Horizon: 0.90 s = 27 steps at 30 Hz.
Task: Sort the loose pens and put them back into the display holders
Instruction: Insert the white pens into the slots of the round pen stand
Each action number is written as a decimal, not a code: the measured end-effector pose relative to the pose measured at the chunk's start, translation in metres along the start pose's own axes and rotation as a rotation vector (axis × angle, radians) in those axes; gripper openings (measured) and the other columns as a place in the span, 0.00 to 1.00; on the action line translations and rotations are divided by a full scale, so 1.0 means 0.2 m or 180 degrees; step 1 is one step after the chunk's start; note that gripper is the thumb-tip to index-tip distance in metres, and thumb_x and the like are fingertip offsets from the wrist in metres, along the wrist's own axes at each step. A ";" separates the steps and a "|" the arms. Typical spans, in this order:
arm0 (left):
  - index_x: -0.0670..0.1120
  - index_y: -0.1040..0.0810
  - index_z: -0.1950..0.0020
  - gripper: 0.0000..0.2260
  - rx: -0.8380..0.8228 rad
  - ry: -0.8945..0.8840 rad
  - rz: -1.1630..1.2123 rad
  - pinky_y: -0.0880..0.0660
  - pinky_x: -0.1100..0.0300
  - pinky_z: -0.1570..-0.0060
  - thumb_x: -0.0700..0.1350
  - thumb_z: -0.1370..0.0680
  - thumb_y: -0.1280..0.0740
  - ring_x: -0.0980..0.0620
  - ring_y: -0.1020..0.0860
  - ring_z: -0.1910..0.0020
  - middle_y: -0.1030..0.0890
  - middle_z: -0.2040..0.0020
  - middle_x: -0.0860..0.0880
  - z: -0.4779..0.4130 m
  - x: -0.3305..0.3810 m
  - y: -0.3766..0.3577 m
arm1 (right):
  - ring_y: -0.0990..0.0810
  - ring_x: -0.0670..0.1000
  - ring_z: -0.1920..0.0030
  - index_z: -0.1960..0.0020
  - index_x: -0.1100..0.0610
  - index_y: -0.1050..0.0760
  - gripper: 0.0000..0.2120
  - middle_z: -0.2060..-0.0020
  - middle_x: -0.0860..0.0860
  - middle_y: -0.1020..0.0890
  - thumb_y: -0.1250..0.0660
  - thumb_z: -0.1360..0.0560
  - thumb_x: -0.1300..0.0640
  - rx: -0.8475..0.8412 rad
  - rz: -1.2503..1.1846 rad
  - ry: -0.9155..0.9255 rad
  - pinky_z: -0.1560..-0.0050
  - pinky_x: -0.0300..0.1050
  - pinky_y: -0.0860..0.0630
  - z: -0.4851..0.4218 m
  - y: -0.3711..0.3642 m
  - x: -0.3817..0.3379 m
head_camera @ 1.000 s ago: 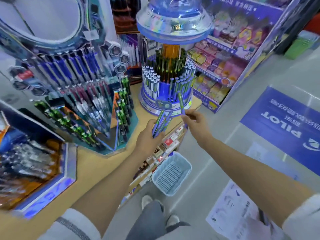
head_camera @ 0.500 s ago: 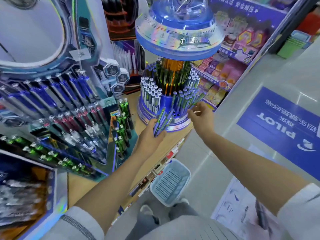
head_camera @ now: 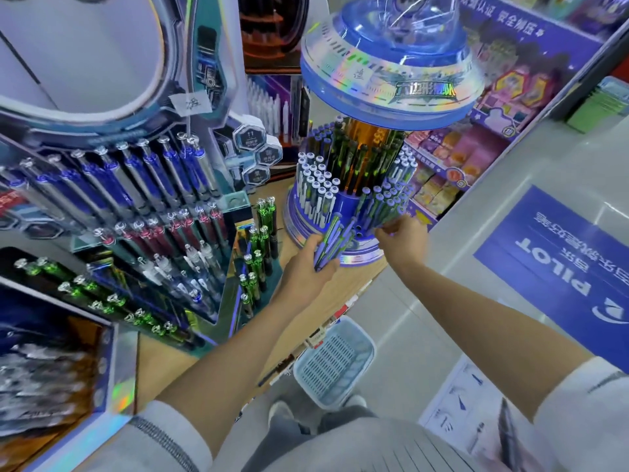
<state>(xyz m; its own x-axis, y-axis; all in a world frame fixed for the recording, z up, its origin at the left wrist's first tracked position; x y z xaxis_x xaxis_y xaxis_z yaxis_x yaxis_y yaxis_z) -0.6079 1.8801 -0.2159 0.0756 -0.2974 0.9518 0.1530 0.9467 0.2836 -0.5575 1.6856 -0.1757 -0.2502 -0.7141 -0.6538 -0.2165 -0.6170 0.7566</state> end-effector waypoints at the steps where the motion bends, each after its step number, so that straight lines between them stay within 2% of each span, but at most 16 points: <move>1: 0.56 0.30 0.42 0.12 -0.0005 0.0003 -0.0009 0.22 0.45 0.52 0.50 0.22 0.32 0.51 0.20 0.57 0.20 0.57 0.57 0.00 0.00 0.00 | 0.19 0.53 0.59 0.60 0.54 0.24 0.04 0.62 0.52 0.17 0.30 0.29 0.56 -0.0008 -0.0081 -0.0047 0.62 0.43 0.29 0.00 -0.01 0.00; 4: 0.56 0.30 0.41 0.12 -0.0031 0.0028 0.0012 0.22 0.45 0.52 0.51 0.22 0.32 0.52 0.20 0.56 0.19 0.55 0.58 -0.01 -0.01 0.00 | 0.18 0.51 0.61 0.60 0.49 0.28 0.09 0.63 0.49 0.17 0.28 0.29 0.50 0.0067 -0.0280 -0.0121 0.67 0.41 0.30 0.02 -0.01 0.00; 6: 0.56 0.30 0.41 0.12 -0.0036 0.0028 -0.0005 0.22 0.45 0.52 0.51 0.22 0.32 0.52 0.20 0.57 0.19 0.56 0.58 -0.01 -0.01 0.00 | 0.17 0.51 0.63 0.61 0.46 0.32 0.12 0.62 0.48 0.18 0.28 0.29 0.48 0.0195 -0.0503 -0.0129 0.65 0.44 0.26 0.04 -0.01 -0.01; 8: 0.55 0.30 0.40 0.13 -0.0052 0.0016 -0.0013 0.22 0.45 0.52 0.51 0.23 0.32 0.51 0.20 0.57 0.19 0.55 0.57 -0.01 -0.01 0.00 | 0.17 0.52 0.63 0.61 0.45 0.31 0.11 0.62 0.48 0.18 0.29 0.28 0.48 0.0283 -0.0619 -0.0099 0.62 0.46 0.23 0.04 0.00 -0.01; 13: 0.54 0.30 0.39 0.14 -0.0081 0.0011 0.0058 0.22 0.44 0.51 0.51 0.22 0.33 0.50 0.20 0.57 0.18 0.54 0.54 0.00 0.00 0.01 | 0.16 0.51 0.63 0.60 0.51 0.25 0.10 0.64 0.49 0.17 0.26 0.29 0.48 0.0197 -0.0594 -0.0262 0.58 0.50 0.20 0.00 0.01 -0.02; 17: 0.54 0.30 0.40 0.12 -0.0074 0.0007 0.0095 0.22 0.47 0.51 0.50 0.22 0.33 0.50 0.21 0.58 0.20 0.56 0.55 0.02 0.02 0.02 | 0.16 0.49 0.62 0.55 0.53 0.24 0.08 0.64 0.50 0.16 0.26 0.29 0.52 0.0164 -0.0927 -0.0382 0.55 0.51 0.18 0.02 -0.01 0.00; 20: 0.55 0.31 0.41 0.11 -0.0050 -0.0017 0.0128 0.23 0.52 0.53 0.48 0.21 0.33 0.52 0.21 0.59 0.21 0.58 0.56 0.05 0.05 0.02 | 0.16 0.50 0.61 0.52 0.55 0.24 0.09 0.60 0.53 0.16 0.27 0.27 0.55 0.0045 -0.1144 -0.0390 0.54 0.52 0.18 0.07 -0.03 0.02; 23: 0.54 0.30 0.41 0.11 -0.0029 0.0001 0.0180 0.23 0.53 0.54 0.47 0.21 0.33 0.54 0.21 0.61 0.20 0.57 0.55 0.06 0.04 0.02 | 0.16 0.52 0.59 0.49 0.59 0.24 0.09 0.56 0.54 0.17 0.29 0.25 0.56 -0.0168 -0.1256 -0.0405 0.55 0.47 0.18 0.10 -0.02 0.03; 25: 0.53 0.30 0.41 0.11 -0.0017 -0.0027 0.0224 0.23 0.55 0.56 0.46 0.21 0.33 0.56 0.22 0.63 0.20 0.57 0.55 0.07 0.05 0.01 | 0.16 0.51 0.63 0.49 0.61 0.23 0.09 0.58 0.54 0.16 0.31 0.23 0.55 -0.0370 -0.1347 -0.0405 0.59 0.45 0.20 0.12 -0.02 0.02; 27: 0.50 0.29 0.39 0.12 -0.0034 -0.0100 0.0297 0.24 0.63 0.61 0.45 0.21 0.33 0.59 0.23 0.65 0.21 0.59 0.56 0.08 0.07 0.00 | 0.17 0.50 0.65 0.48 0.62 0.22 0.11 0.60 0.53 0.16 0.32 0.22 0.54 -0.0782 -0.1501 -0.0436 0.61 0.44 0.21 0.16 -0.05 -0.01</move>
<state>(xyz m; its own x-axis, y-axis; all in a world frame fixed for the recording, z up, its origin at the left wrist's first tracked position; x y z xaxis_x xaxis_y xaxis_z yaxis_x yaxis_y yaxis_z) -0.6234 1.8776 -0.2018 0.0593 -0.2037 0.9772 0.1573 0.9686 0.1924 -0.5846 1.7027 -0.1815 -0.3034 -0.3019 -0.9038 -0.1123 -0.9306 0.3485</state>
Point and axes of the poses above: each hand's wrist, its own z-axis away from the middle knuckle, its own y-axis out of the back of the hand, x = y × z, the point moved 4 cm from there along -z, towards the middle knuckle
